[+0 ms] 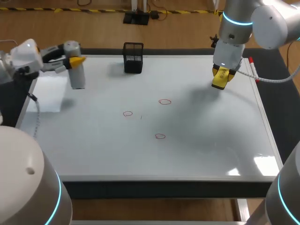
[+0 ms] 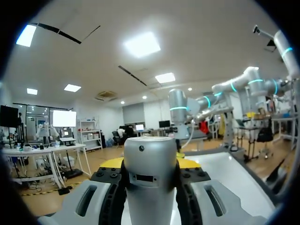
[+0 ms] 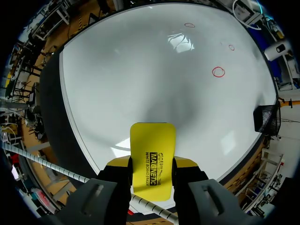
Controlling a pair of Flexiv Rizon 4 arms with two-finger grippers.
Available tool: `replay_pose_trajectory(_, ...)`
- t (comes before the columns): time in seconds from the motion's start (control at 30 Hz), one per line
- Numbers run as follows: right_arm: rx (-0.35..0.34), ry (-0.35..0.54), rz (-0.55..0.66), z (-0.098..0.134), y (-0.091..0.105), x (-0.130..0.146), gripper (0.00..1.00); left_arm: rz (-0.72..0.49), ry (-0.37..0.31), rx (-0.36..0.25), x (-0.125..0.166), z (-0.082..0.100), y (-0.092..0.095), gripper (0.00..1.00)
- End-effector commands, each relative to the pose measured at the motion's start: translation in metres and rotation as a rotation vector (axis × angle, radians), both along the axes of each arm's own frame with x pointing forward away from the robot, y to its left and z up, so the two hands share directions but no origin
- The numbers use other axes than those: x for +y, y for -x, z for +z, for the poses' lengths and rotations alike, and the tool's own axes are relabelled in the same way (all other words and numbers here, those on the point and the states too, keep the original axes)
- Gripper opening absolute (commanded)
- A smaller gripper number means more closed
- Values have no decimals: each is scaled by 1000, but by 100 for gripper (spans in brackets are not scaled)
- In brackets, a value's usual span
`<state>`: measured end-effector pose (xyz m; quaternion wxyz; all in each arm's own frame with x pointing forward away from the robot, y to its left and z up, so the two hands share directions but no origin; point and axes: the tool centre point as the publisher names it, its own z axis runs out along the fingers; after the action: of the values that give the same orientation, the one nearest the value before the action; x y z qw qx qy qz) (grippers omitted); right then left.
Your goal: Pick up the inspection probe, press it on each red-marked spot on the whiteboard one by one, put down the probe, pick up the eraser, and wipe off all the red marks.
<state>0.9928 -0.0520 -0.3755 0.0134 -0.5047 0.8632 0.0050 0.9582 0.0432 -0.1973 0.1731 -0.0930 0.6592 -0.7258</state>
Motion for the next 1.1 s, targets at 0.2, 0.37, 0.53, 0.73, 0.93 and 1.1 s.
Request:
replay_pose_trajectory(0.2,-1,3,1,1,0,-1,0,76,-11,-6,44,5,-5,0)
replay_pose_trajectory(0.37,-1,3,1,1,0,-1,0,116,-13,-4,62,5,-11,0)
replay_pose_trajectory(0.53,-1,3,1,1,0,-1,0,141,-8,-1,73,3,-15,0)
replay_pose_trajectory(0.73,-1,3,1,1,0,-1,0,141,-8,-1,73,3,-15,0)
replay_pose_trajectory(0.93,-1,3,1,1,0,-1,0,141,-8,-1,73,3,-15,0)
replay_pose_trajectory(1.1,-1,3,1,1,0,-1,0,141,-8,-1,73,3,-15,0)
